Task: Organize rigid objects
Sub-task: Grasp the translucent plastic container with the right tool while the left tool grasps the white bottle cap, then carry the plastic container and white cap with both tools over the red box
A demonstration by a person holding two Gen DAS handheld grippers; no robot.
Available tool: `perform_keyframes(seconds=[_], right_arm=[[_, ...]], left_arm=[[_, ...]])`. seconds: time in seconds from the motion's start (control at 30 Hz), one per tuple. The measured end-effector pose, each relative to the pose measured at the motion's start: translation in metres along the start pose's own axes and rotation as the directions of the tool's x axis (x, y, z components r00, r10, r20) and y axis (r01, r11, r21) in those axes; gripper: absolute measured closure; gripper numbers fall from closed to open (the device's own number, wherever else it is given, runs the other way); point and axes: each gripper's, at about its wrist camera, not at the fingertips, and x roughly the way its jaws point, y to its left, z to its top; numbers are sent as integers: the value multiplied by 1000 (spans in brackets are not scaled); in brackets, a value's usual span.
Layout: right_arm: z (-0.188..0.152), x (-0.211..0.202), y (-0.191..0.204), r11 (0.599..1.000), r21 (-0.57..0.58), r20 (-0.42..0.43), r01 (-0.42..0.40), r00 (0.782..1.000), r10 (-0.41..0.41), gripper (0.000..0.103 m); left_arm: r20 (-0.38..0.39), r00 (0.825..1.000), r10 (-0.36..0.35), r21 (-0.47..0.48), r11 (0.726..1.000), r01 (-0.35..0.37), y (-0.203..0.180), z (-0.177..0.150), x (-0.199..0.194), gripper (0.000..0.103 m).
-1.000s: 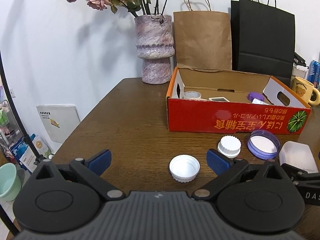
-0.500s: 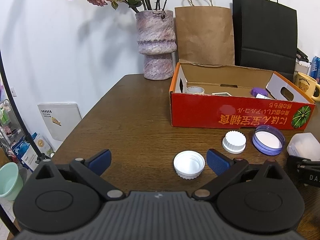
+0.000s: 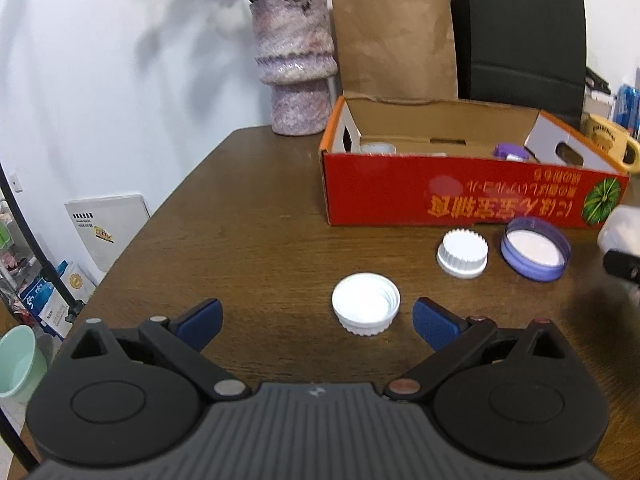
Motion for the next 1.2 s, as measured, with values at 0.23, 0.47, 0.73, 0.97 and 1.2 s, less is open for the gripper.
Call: perform_keyframes(seconds=[0.23,0.47,0.73,0.97,1.2], right_arm=[[-1,-3,3,1000,-10,13,-7,1000,7,38],[-1,-1,2,1000,3,10,1,1000,-1,38],[-1,-2,3,1000,5,19,-1,1000,1,38],[-2,-3,2,1000,6,27,-6,1000,6,38],[-1,-6,1,1000,6,39,-14,999,14,38]], left_arm=[[-41,998,39,13,999,-38,-8,-2,18,0],[-38,998,45,-7,999,-46,-10,2,28,0],[-22,999,-29,-68,997,28,-8,6,30,46],[15,998,-63,-54,997,64,-13,7,25,62],[64,997,-50,-46,998,53,-15,7,15,62]])
